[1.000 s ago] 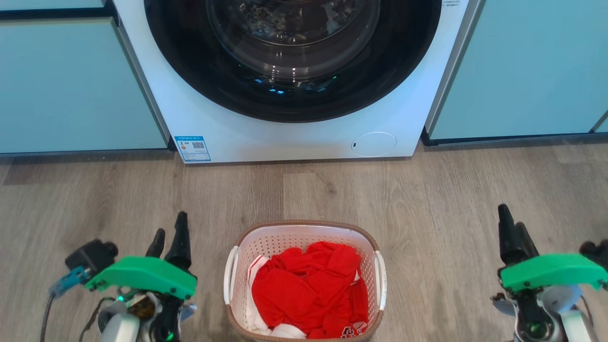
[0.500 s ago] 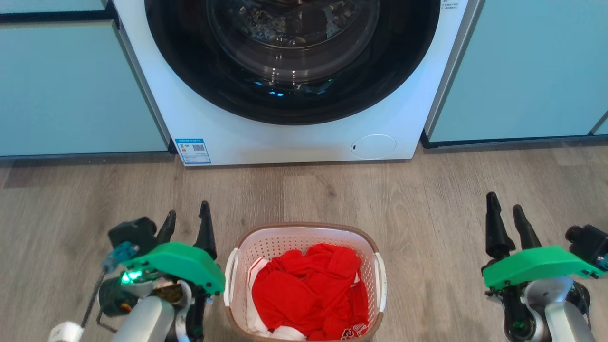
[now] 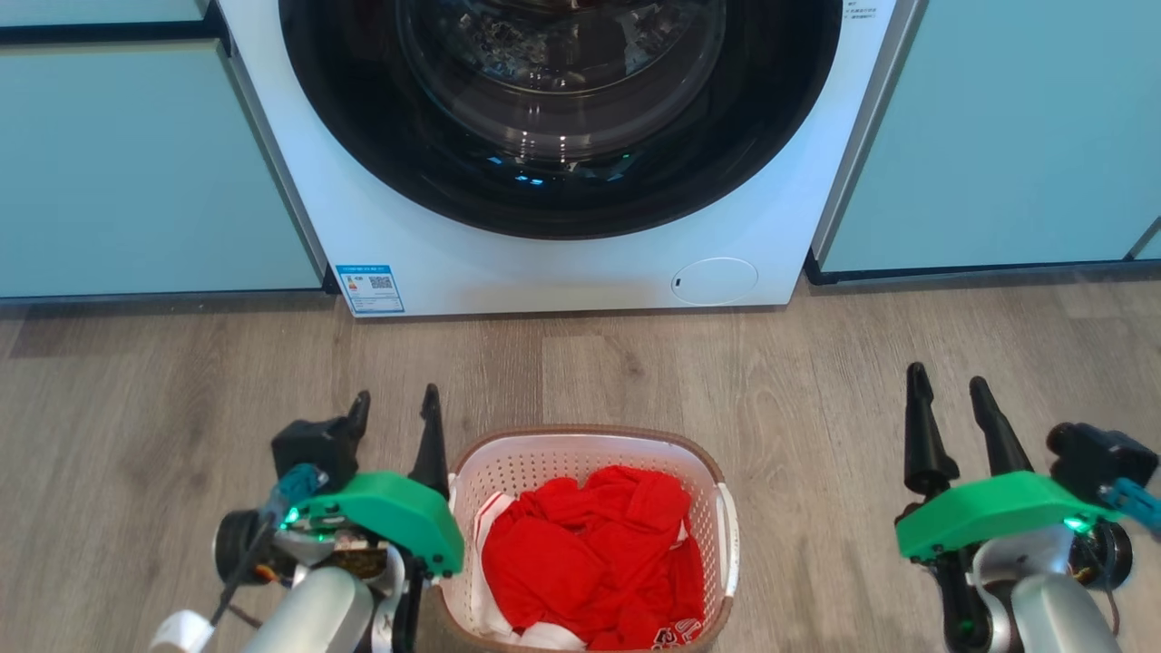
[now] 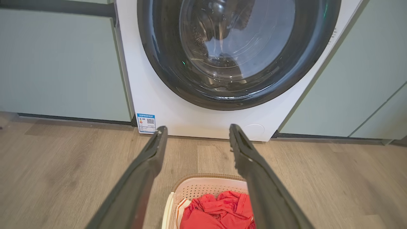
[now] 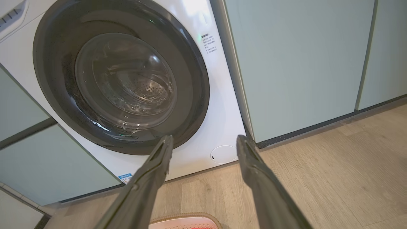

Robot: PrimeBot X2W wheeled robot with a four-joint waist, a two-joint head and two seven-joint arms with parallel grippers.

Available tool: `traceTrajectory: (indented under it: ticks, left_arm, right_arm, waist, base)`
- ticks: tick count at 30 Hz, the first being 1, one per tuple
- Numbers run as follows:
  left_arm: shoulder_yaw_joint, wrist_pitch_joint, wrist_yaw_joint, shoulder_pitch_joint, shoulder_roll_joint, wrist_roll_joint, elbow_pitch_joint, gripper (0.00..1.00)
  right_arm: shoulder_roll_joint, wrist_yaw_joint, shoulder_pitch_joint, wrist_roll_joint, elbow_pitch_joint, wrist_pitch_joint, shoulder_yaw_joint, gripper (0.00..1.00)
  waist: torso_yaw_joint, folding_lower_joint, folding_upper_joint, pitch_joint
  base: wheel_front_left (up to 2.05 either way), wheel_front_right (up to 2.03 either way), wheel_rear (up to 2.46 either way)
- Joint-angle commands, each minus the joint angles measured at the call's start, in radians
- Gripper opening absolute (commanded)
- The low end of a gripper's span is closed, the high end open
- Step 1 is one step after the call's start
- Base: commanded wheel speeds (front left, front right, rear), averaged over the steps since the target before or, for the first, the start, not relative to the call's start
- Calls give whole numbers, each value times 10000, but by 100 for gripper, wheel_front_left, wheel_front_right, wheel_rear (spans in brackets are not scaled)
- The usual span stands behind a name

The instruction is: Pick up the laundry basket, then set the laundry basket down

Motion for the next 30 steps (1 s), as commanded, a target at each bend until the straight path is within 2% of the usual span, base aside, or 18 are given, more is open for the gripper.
traceTrajectory:
  ticks: [1,7,13,21,27,30]
  left_arm:
    - [67,-153,-52,-751,215,363,-206,100]
    - [-49,-330,-483,-738,31,693,403,100]
    - [697,-506,-782,-646,-399,1052,211,100]
    - [1657,-740,-625,-545,-862,2614,-869,100]
    - [1955,-916,-259,-375,-1118,3730,-1910,100]
    - [1969,-1003,-249,-257,-1201,4103,-2095,100]
  right_arm:
    - [-108,49,-606,-410,-340,-173,248,100]
    - [-114,53,-605,-949,22,-349,396,100]
    - [-121,56,-713,-1691,196,-525,438,100]
    - [-129,61,-866,-2740,-631,-759,517,100]
    - [-135,64,-804,-3422,-1442,-936,603,100]
    - [-138,66,-724,-3751,-1505,-1023,631,100]
  waist:
    - [2,0,0,-5]
    - [25,0,0,-37]
    - [59,0,0,-73]
    - [109,0,0,-57]
    - [142,0,0,-13]
    - [155,0,0,-16]
  base:
    - [0,0,0]
    - [0,0,0]
    - [0,0,0]
    - [0,0,0]
    - [0,0,0]
    - [0,0,0]
